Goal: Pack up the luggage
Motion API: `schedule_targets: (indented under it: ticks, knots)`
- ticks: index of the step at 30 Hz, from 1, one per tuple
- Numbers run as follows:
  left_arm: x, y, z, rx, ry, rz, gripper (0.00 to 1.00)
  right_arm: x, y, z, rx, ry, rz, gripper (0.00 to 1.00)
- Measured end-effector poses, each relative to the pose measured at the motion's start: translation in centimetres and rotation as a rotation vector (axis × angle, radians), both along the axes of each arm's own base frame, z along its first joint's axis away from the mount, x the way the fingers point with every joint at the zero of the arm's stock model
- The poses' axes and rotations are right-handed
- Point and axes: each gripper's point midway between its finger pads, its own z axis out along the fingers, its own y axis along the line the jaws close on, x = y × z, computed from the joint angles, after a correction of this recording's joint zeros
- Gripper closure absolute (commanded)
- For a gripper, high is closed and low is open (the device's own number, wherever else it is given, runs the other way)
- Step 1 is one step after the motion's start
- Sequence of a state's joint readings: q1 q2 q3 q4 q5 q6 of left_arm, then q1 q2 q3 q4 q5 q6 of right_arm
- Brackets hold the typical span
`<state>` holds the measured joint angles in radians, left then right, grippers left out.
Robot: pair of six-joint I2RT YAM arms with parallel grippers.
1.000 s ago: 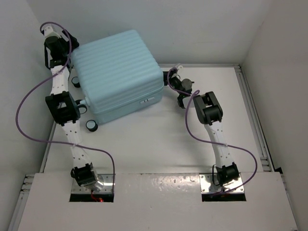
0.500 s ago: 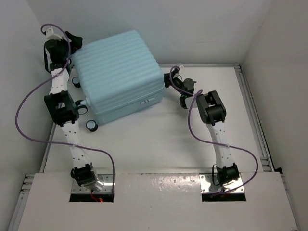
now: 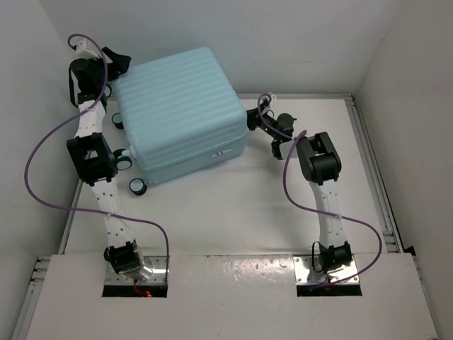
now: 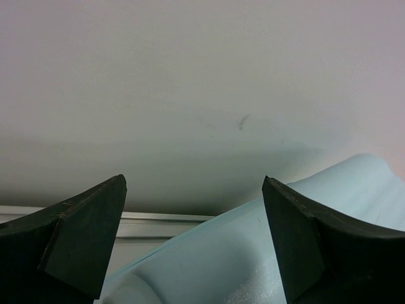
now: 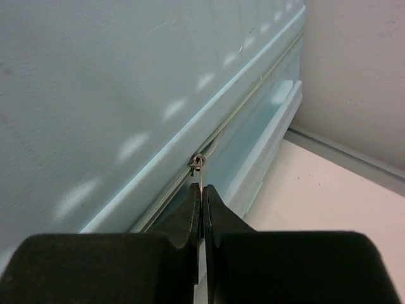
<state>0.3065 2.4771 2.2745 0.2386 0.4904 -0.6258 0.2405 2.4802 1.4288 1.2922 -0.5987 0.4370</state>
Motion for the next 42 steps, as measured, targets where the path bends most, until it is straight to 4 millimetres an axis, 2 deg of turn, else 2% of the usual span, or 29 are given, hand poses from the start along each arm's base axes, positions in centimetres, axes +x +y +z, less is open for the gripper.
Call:
schedule_targets:
  ticks: [10, 14, 15, 16, 17, 18, 20, 21, 23, 26, 31, 33, 35, 37, 38, 39, 40, 41, 42]
  knots:
    - [0.1, -0.1, -0.3, 0.040, 0.024, -0.006, 0.07, 7.8, 2.1, 0.4, 0.060, -0.266, -0.074, 1.00]
    - [0.1, -0.1, -0.4, 0.057, 0.029, -0.004, 0.07, 9.1, 2.5, 0.3, 0.089, -0.334, -0.128, 0.93]
    - [0.1, -0.1, -0.4, 0.060, 0.030, -0.004, 0.05, 9.1, 2.5, 0.2, 0.091, -0.335, -0.136, 0.81]
    - [0.1, -0.1, -0.5, 0.062, 0.030, -0.003, 0.00, 9.2, 2.5, 0.2, 0.095, -0.331, -0.148, 0.60]
    - [0.1, -0.1, -0.4, 0.063, 0.031, -0.003, 0.00, 9.4, 2.3, 0.1, 0.099, -0.326, -0.167, 0.60]
    - [0.1, -0.2, -0.4, 0.069, 0.030, -0.002, 0.00, 9.8, 1.6, 0.1, 0.106, -0.320, -0.208, 0.45]
    - [0.1, -0.1, -0.3, 0.078, 0.031, 0.004, 0.00, 10.2, 0.1, -0.3, 0.108, -0.282, -0.253, 0.36]
    - [0.1, -0.1, -0.2, 0.083, 0.031, 0.008, 0.00, 10.2, -0.3, -0.7, 0.106, -0.261, -0.259, 0.36]
    - [-0.1, -0.1, 0.3, 0.090, 0.020, 0.022, 0.00, 9.6, -1.0, -1.8, 0.082, -0.192, -0.286, 0.36]
    - [-0.5, -1.0, 1.4, 0.121, -0.018, 0.033, 0.00, 7.7, -1.6, -3.9, 0.038, -0.072, -0.304, 0.35]
    - [-2.3, -2.4, 2.8, 0.176, -0.014, 0.088, 0.00, 5.1, -3.2, -4.0, -0.001, 0.034, -0.333, 0.33]
    - [-4.1, -4.4, 4.1, 0.154, 0.019, 0.062, 0.00, 4.2, -3.7, -3.7, -0.017, 0.060, -0.339, 0.35]
    - [-6.2, -7.1, 6.2, 0.134, 0.041, 0.018, 0.00, 2.6, -4.2, -3.7, -0.022, 0.108, -0.344, 0.46]
    - [-8.3, -9.0, 9.3, 0.121, 0.021, -0.018, 0.00, 1.3, -4.8, -1.8, 0.007, 0.127, -0.342, 0.54]
    - [-9.7, -9.7, 11.0, 0.114, 0.006, -0.031, 0.00, 0.6, -4.9, -0.3, 0.033, 0.134, -0.327, 0.64]
    - [-11.4, -9.7, 12.5, 0.108, 0.000, -0.031, 0.00, -0.2, -5.1, 1.6, 0.059, 0.127, -0.315, 0.67]
    - [-13.3, -9.0, 14.5, 0.105, -0.024, -0.008, 0.00, -1.5, -5.5, 4.5, 0.095, 0.118, -0.284, 0.67]
    - [-14.7, -8.2, 15.6, 0.100, -0.034, 0.017, 0.00, -2.4, -5.8, 6.3, 0.115, 0.102, -0.266, 0.66]
    - [-16.4, -6.6, 16.5, 0.090, -0.034, 0.075, 0.00, -3.4, -6.0, 8.4, 0.136, 0.079, -0.240, 0.59]
